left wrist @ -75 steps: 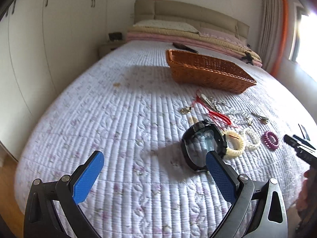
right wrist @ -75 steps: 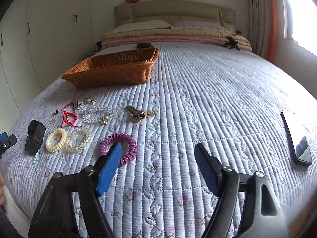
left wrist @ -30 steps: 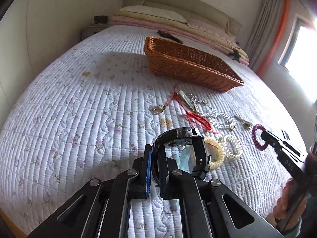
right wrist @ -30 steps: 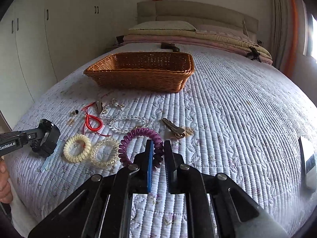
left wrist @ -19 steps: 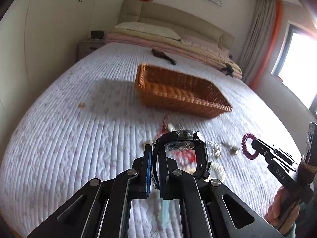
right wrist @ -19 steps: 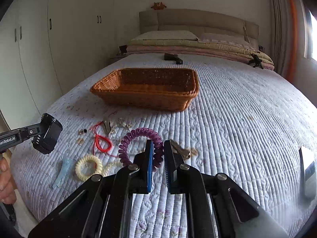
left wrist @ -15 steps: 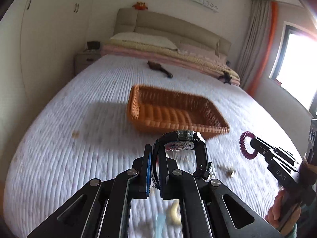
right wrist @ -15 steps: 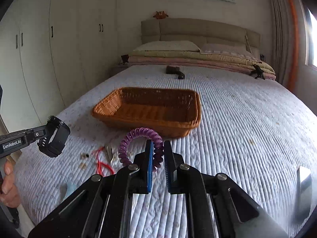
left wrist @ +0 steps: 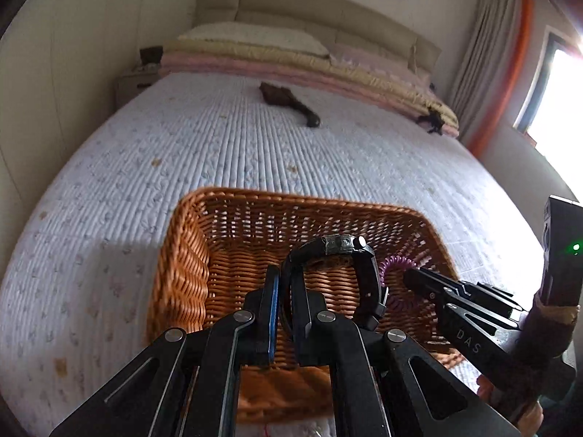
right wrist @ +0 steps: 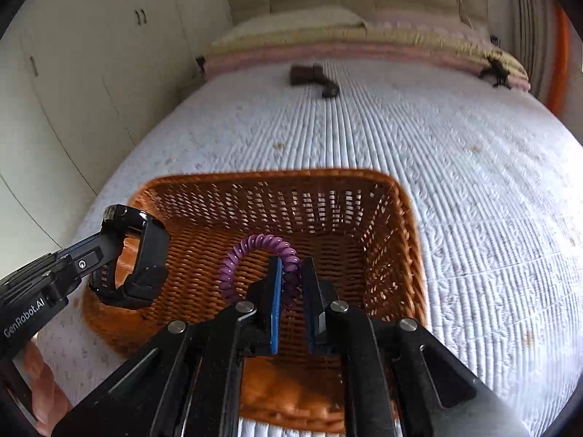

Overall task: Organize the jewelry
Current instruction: 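Carry watch and hair tie into the wicker basket and open both tools, then withdraw both tools from the basket back over the remaining jewelry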

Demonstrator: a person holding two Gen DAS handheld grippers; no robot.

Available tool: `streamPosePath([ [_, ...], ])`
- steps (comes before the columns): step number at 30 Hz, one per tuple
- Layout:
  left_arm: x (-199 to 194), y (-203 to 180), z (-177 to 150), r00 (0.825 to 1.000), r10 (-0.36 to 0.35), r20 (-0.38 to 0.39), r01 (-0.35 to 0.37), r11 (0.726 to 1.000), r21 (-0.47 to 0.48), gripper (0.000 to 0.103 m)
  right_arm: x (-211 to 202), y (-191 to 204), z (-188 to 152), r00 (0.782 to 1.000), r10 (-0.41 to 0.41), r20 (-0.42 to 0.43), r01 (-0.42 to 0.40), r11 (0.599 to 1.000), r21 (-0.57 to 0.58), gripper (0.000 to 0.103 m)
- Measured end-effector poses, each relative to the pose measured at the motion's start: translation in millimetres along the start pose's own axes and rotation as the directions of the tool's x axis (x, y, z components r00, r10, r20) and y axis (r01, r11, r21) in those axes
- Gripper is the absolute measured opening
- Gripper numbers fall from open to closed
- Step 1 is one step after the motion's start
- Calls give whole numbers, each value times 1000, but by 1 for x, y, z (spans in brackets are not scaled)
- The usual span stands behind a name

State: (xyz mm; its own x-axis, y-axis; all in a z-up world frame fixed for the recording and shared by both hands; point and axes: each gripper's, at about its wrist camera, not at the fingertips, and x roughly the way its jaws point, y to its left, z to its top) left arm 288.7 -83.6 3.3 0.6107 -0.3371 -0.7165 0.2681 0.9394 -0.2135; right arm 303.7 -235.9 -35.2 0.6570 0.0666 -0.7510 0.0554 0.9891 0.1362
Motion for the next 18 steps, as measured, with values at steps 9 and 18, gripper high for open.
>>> streamPosePath([
  [9, 43, 5, -12, 994, 40, -97, -40, 999, 2, 6, 34, 3, -8, 996, -39, -78, 38, 999, -21, 13],
  [18, 31, 3, -10, 998, 1, -66, 0, 1000, 9, 23, 33, -5, -6, 998, -7, -66, 7, 1000, 0, 16],
])
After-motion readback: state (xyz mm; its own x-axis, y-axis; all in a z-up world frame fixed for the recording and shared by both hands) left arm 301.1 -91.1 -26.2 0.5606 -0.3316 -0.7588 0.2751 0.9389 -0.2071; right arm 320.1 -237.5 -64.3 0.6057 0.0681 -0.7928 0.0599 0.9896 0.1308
